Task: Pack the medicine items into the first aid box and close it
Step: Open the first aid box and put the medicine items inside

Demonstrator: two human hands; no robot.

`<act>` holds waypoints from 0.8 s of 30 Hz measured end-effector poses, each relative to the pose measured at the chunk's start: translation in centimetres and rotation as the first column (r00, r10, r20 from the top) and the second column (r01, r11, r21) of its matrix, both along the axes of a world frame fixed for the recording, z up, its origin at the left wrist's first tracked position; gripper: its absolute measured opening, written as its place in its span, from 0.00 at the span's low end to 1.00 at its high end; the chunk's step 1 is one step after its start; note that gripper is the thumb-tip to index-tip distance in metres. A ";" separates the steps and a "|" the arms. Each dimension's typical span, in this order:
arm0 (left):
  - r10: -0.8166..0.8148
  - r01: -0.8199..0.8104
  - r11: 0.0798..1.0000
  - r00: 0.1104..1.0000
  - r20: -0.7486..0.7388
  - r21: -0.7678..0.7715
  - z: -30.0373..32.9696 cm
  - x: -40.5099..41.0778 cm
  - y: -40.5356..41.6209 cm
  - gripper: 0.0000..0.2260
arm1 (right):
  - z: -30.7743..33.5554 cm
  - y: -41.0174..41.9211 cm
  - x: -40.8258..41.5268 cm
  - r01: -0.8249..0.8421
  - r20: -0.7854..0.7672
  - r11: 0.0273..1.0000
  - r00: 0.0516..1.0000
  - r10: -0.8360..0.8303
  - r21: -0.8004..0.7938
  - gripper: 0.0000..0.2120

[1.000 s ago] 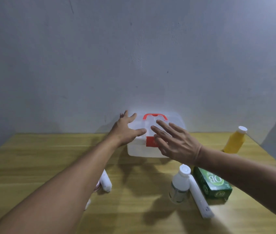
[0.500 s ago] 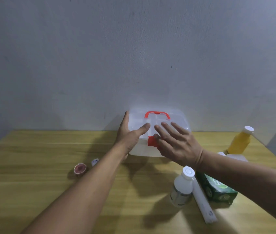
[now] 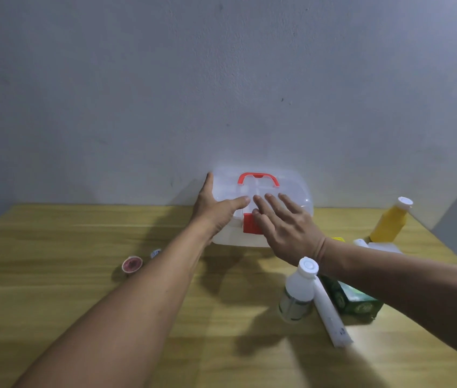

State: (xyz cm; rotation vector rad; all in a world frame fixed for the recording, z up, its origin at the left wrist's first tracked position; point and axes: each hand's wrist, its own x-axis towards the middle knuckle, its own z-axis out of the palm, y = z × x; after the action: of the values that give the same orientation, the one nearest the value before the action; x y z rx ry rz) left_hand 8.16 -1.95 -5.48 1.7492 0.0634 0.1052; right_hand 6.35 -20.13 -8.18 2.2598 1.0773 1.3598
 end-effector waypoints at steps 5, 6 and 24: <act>-0.048 0.049 0.998 0.998 -0.028 0.033 0.4 -0.3 0.1 0.44 | 2.9 -0.3 -0.8 0.005 -0.248 0.994 0.968 -0.031 -0.107 0.19; -0.062 0.064 0.997 0.997 -0.037 0.047 0.7 -0.4 0.1 0.43 | 3.9 -0.5 -1.0 -0.007 -0.326 0.992 0.945 -0.034 -0.124 0.18; -0.027 -0.062 0.744 0.992 0.122 0.666 -0.5 -2.9 -1.1 0.31 | 16.8 0.6 1.6 0.270 -0.611 0.846 0.788 0.079 0.459 0.13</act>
State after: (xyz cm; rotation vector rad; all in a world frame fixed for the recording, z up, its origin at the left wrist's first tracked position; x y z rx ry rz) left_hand 5.30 -3.09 -6.00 2.4678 -0.0600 0.2793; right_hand 7.90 -19.48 8.58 3.2748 0.7666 0.9571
